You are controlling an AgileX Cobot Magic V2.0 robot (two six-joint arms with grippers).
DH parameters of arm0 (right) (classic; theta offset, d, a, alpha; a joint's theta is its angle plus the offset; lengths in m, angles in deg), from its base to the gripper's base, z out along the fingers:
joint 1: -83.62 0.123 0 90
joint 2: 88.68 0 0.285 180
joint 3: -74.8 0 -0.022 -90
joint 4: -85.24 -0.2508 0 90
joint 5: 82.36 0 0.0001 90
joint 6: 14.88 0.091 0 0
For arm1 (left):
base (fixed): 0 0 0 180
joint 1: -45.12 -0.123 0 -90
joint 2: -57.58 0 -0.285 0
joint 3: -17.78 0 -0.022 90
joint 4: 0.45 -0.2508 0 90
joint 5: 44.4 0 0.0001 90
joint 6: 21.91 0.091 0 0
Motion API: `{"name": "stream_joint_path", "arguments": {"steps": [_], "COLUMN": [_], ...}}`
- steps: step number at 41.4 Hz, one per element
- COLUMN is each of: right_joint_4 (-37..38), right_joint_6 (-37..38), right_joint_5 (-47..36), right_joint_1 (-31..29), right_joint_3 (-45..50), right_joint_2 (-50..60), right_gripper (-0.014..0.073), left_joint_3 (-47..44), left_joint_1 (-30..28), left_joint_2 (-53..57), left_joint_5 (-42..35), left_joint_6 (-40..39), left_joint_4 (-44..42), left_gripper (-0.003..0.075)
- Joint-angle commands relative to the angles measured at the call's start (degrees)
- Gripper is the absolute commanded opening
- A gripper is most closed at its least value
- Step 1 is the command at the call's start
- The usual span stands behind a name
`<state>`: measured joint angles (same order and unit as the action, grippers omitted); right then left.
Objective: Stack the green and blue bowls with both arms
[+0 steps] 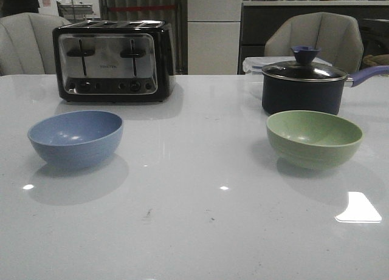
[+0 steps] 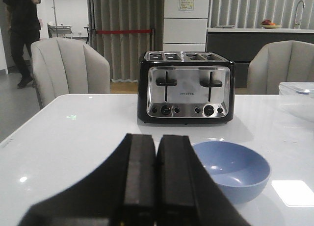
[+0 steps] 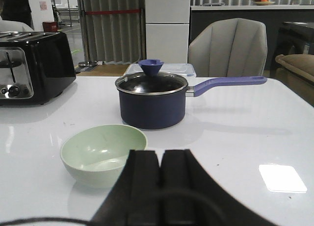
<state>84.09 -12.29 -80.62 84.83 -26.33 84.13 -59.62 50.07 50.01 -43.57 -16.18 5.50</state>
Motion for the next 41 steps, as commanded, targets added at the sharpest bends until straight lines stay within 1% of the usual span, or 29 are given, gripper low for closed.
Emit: {"name": "stream_joint_path", "arguments": {"steps": [1,32,41], "right_joint_4": [0.3,0.3,0.3], "right_joint_6": [0.0,0.0,0.0], "right_joint_5": [-5.5,-5.5,-7.1], "right_joint_1": [-0.3,-0.3,-0.3], "right_joint_3": [-0.2,-0.2,-0.7], "right_joint_2": [1.1,1.1,1.1], "right_gripper": [0.0028,0.0028,0.0028], "left_joint_3": [-0.3,-0.3,0.0], "left_joint_1": [0.0,0.0,0.0], "left_joint_2": [1.2,1.2,1.2], "left_joint_5": [-4.6,-4.6,-5.5], "left_joint_6": [-0.2,-0.2,-0.2], "left_joint_4": [0.4,0.4,0.4], "left_gripper": [0.0093,0.0093,0.0093]}}
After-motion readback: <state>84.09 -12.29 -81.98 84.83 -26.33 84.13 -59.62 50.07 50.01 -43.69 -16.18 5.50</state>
